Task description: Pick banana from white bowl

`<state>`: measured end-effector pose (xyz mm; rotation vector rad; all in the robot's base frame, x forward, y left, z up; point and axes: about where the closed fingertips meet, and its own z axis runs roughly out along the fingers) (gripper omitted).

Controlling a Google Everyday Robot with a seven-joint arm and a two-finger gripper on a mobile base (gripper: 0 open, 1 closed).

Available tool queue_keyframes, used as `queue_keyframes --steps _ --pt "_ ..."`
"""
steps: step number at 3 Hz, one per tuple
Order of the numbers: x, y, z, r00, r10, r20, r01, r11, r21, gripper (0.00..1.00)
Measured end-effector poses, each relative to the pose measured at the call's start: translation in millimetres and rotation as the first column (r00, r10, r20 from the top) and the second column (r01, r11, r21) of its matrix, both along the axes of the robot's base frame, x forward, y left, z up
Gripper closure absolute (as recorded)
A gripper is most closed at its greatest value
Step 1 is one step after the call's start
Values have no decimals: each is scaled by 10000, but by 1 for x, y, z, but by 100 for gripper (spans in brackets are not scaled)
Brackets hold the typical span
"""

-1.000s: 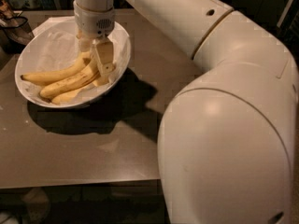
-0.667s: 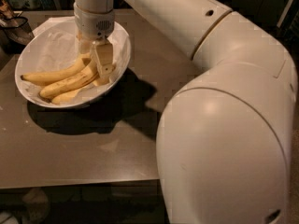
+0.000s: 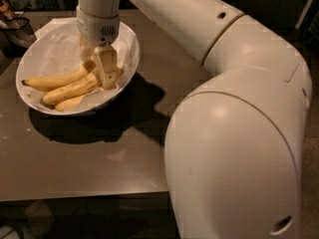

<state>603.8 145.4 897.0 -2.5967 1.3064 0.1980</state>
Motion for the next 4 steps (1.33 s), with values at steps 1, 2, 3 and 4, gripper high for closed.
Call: queue_keyframes --steps 1,2,3,4 --pt "-1 3 -1 9999 87 -106 -86 9999 79 49" --pt "0 3 0 9998 118 -144 -116 9997 192 72" --pt "0 3 3 9998 118 -143 -115 9997 192 96" --pt "2 -2 2 9999 23 -156 -20 9998 220 100"
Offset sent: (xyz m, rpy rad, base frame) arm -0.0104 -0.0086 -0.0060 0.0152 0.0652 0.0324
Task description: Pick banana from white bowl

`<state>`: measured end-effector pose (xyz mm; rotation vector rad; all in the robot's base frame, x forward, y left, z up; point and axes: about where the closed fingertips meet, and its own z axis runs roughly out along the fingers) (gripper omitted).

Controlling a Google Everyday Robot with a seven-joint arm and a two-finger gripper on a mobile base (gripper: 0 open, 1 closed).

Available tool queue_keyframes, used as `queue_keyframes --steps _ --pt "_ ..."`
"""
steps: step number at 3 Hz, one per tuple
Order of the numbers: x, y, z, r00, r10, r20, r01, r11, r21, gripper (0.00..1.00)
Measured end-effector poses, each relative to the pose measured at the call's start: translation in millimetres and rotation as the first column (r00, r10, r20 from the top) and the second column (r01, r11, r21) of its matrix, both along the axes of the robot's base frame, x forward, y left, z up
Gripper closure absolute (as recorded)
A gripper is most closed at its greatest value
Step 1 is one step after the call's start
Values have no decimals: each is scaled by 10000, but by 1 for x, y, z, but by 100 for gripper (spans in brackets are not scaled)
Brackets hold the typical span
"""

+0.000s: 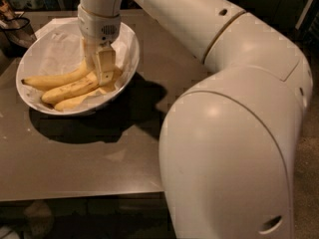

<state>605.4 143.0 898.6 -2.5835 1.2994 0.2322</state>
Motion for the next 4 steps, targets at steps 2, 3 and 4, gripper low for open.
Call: queue_keyframes --steps 2,3,4 --pt "-9 -25 15 9939 -1105 -32 1104 9906 808 100" --pt "-9 -60 31 9662 -2577 13 2547 9557 1478 100" --pt "-7 -82 40 9410 -3383 -129 3346 9236 1872 100"
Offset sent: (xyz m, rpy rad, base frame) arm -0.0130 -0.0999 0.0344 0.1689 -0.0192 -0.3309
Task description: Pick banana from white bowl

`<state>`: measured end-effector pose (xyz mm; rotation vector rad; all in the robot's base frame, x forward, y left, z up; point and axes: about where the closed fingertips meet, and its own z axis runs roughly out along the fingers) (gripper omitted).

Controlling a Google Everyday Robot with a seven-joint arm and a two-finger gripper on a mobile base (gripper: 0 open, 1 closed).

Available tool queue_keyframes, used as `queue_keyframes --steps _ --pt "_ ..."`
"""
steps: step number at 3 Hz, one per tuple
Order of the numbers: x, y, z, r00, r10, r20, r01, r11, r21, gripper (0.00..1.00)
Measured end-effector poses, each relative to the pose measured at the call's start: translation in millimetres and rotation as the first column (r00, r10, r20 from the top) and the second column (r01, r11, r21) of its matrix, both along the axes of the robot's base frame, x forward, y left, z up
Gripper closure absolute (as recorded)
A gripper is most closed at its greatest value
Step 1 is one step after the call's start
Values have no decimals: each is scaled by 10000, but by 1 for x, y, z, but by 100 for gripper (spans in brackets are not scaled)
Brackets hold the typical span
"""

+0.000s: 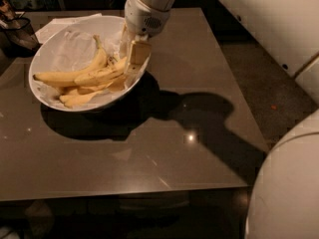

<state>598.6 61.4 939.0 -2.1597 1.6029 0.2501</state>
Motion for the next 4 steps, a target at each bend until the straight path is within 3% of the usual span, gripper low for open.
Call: queue_keyframes --steps 1,4 --pt "4 -9 5 9994 -337 -14 338 9994 117 100" --pt "17 3 68 9945 404 963 -390 9991 -166 100"
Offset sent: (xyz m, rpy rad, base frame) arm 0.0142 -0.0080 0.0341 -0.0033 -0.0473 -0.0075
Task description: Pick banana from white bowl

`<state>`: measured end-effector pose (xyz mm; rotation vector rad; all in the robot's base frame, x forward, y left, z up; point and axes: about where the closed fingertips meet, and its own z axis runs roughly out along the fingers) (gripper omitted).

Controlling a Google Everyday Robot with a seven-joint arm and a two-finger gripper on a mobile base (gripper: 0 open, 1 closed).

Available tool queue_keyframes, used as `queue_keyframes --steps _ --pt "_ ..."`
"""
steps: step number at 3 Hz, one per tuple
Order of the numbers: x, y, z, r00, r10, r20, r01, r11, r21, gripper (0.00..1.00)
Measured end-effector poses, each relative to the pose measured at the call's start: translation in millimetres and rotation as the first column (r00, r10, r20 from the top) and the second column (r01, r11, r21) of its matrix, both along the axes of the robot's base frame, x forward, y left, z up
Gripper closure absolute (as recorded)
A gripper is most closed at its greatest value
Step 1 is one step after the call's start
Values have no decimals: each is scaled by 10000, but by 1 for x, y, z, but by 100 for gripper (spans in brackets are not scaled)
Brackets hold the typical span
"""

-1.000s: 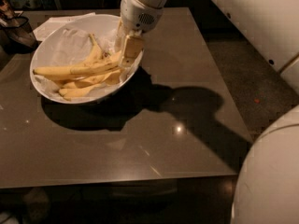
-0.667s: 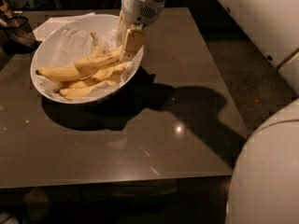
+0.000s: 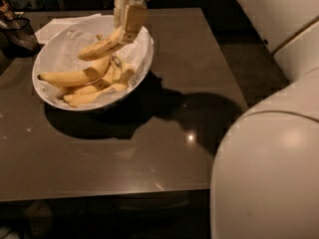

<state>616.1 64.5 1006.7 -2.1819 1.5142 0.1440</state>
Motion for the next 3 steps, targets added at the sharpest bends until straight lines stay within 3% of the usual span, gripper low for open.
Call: queue_keyframes --steps 3 --pt "-4 12 40 9959 744 514 -790 9925 935 100"
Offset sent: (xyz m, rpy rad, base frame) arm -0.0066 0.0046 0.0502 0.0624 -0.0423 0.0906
